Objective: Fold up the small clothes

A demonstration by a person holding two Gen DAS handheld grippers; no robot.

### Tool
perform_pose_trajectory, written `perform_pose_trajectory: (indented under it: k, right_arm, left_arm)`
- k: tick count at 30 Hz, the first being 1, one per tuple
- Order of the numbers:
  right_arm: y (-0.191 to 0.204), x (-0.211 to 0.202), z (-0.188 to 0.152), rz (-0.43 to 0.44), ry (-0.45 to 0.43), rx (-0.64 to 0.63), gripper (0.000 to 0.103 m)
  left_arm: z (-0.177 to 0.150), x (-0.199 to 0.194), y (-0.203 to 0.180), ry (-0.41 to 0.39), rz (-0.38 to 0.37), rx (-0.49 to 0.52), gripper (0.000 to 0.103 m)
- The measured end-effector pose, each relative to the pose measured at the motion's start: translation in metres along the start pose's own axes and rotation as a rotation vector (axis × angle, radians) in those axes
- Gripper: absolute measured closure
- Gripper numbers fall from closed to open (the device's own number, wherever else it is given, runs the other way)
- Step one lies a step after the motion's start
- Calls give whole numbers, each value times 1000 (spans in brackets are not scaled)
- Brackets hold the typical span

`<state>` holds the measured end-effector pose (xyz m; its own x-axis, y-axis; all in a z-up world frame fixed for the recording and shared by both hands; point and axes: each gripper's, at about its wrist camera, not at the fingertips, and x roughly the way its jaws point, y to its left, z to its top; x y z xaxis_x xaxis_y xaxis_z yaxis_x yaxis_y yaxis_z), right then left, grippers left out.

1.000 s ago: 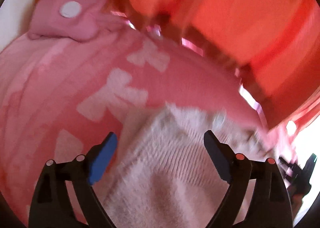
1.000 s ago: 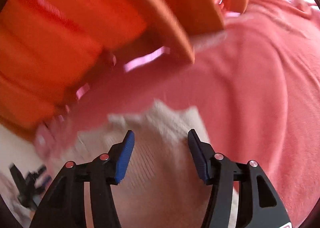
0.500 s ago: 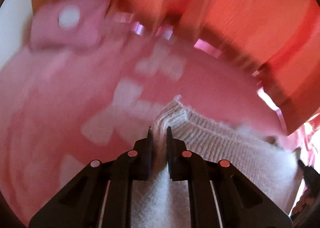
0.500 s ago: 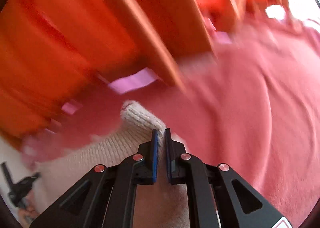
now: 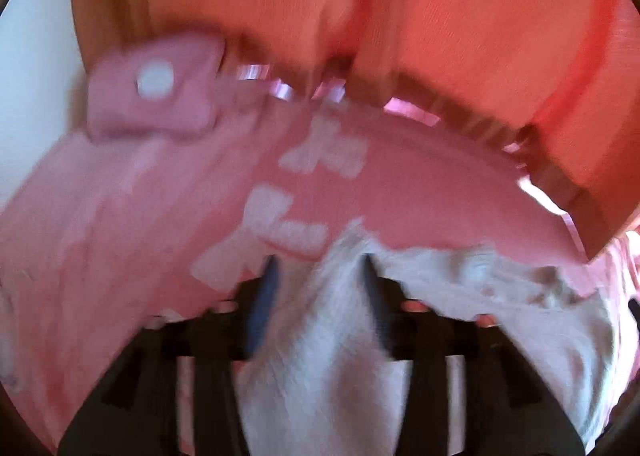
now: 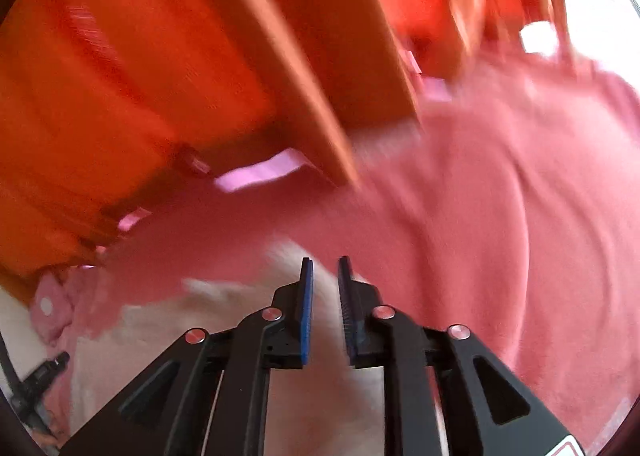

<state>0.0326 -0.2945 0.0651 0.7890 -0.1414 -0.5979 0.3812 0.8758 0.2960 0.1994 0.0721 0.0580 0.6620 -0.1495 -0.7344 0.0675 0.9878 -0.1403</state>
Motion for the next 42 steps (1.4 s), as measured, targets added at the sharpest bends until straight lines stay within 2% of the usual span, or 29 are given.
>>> perform_pose_trajectory:
  k: [2, 3, 4, 6, 7, 8, 9, 10, 11, 12, 13, 14, 15, 17, 18, 19, 21, 22, 26, 27, 28, 29, 31, 32, 33, 34, 36, 40, 42]
  right_arm:
    - [42, 4, -12, 181, 102, -161, 87]
    - [69, 16, -30, 315, 241, -258, 87]
    - [91, 28, -49, 380, 368, -342, 87]
    - [119, 43, -82, 358, 490, -525, 92]
    - [124, 46, -90, 317, 490, -584, 94]
    - [122, 48, -90, 302, 488, -599, 102]
    - [109, 52, -79, 328, 504, -526, 103]
    - [96, 55, -67, 328, 506, -449, 103]
    - [80, 56, -56, 277, 483, -382, 103]
    - [54, 60, -41, 136, 438, -319, 103]
    - [38, 65, -35, 66, 429, -287, 103]
    - [19, 70, -29, 36, 435, -222, 103]
    - [-4, 72, -20, 61, 432, -102, 103]
    - [-24, 64, -6, -51, 353, -36, 99]
    - [-31, 55, 1, -71, 286, -24, 88]
    - [-35, 52, 6, -74, 248, -3, 86]
    - [-48, 54, 15, -48, 204, 71, 54]
    - [-49, 57, 15, -49, 206, 88, 48]
    - [-38, 86, 6, -133, 262, -16, 47]
    - [-30, 88, 5, -148, 257, -44, 55]
    - [-26, 88, 4, -154, 246, -66, 65]
    - [-23, 87, 7, -149, 232, -81, 94]
    - [-13, 74, 16, -114, 157, -60, 94]
    - [-10, 61, 23, -78, 112, -44, 95]
    - [-7, 48, 31, -39, 61, -23, 95]
    - [-6, 41, 37, -104, 96, 69, 95]
    - [-14, 45, 40, -122, 85, 102, 95]
    - [-40, 98, 7, -227, 308, 133, 95]
    - [-39, 93, 9, -230, 286, 139, 94]
  left_arm:
    - [-7, -30, -17, -50, -106, 52, 29]
    - [-14, -36, -27, -35, -171, 88, 13]
    - [-25, -33, -44, 32, -250, 157, 11]
    - [-42, -19, -69, 138, -280, 267, 11]
    - [-54, -6, -81, 171, -203, 335, 11]
    - [-61, 4, -86, 182, -124, 378, 11]
    - [-66, 18, -84, 195, -12, 419, 12]
    - [-67, 26, -79, 198, 49, 421, 12]
    - [-64, 32, -68, 195, 72, 395, 11]
    - [-57, 35, -55, 207, 51, 335, 11]
    - [-52, 35, -44, 217, 39, 284, 11]
    - [-48, 36, -34, 221, 40, 240, 11]
    - [-43, 38, -25, 220, 56, 202, 11]
    - [-35, 34, -18, 189, 70, 155, 11]
    - [-33, 30, -18, 171, 88, 142, 12]
    - [-26, 28, -16, 132, 120, 122, 12]
    - [-14, 28, -10, 93, 104, 85, 8]
    - [-10, 30, -7, 96, 82, 55, 7]
    - [-4, 66, 8, 187, -9, -96, 7]
    - [-5, 72, 10, 197, -23, -122, 12]
    - [-6, 78, 13, 207, -51, -148, 29]
    - [-8, 82, 15, 220, -69, -160, 32]
    - [-5, 76, 14, 188, -92, -141, 59]
    - [-2, 69, 11, 167, -101, -128, 84]
    - [3, 64, 10, 149, -114, -127, 84]
    - [7, 57, 10, 114, -124, -141, 85]
    - [10, 62, 11, 101, -107, -134, 85]
    - [-1, 92, 16, 155, -55, -130, 84]
    - [2, 85, 18, 146, -67, -134, 84]
